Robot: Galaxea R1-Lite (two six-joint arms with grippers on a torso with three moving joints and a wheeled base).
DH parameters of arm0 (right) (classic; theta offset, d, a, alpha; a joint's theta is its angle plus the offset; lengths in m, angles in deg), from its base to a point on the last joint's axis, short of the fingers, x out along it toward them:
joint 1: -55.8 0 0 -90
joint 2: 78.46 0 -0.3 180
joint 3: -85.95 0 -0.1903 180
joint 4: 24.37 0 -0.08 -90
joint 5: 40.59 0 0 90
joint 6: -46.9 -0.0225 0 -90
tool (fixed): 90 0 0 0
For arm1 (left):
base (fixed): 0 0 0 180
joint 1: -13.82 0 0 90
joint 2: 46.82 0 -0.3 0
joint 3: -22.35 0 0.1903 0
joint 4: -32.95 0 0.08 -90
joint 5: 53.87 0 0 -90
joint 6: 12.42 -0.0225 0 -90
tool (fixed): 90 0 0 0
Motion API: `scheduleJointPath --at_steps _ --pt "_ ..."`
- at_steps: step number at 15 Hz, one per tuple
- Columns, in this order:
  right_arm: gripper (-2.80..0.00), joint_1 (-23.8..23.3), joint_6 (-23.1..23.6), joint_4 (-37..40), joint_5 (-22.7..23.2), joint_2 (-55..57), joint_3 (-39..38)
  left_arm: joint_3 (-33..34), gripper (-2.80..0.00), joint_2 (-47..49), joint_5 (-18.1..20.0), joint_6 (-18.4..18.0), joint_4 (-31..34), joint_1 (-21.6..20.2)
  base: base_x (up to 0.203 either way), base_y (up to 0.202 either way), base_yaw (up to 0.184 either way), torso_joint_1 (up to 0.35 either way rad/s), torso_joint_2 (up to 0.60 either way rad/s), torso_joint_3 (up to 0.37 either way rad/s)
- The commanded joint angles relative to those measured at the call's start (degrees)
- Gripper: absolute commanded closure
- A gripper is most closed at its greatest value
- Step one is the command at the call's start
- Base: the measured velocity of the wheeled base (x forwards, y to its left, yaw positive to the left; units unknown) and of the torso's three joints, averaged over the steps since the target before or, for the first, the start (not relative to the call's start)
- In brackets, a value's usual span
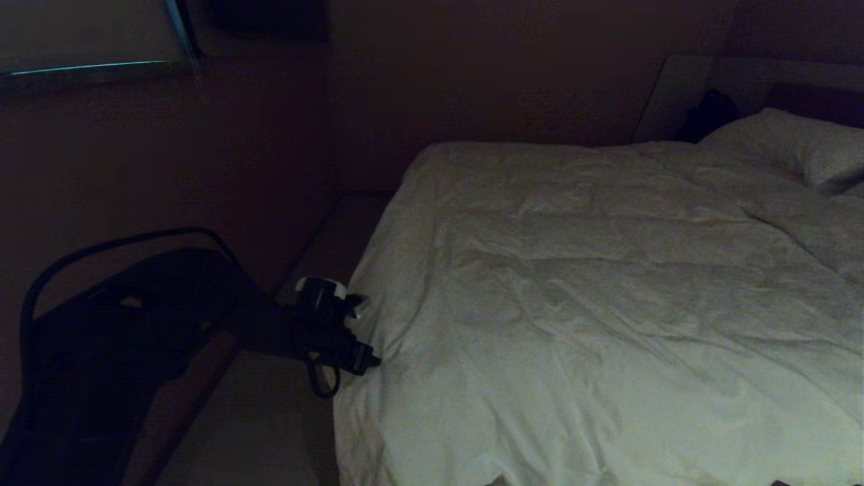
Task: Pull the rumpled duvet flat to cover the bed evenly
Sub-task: Flatten the corners of the folded blanket
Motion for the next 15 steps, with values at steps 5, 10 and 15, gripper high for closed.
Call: scheduleJointPath --at_steps 5,10,15 --pt "0.00 0.0 0.0 0.0 0.0 0.1 0.0 -0.1 0.00 0.0 0.1 -0.1 -0.1 0.0 0.000 0.000 0.000 0.000 0.00 0.000" --pt "0.00 0.0 0.0 0.0 0.0 0.1 0.0 -0.3 0.00 -0.7 -0.2 0.0 -0.2 -0.1 0.000 0.000 0.000 0.000 0.00 0.000" --pt "0.00 0.0 0.0 0.0 0.0 0.1 0.0 -0.1 0.00 -4.8 -0.3 9.5 -6.3 -0.2 0.000 0.000 0.000 0.000 0.00 0.000"
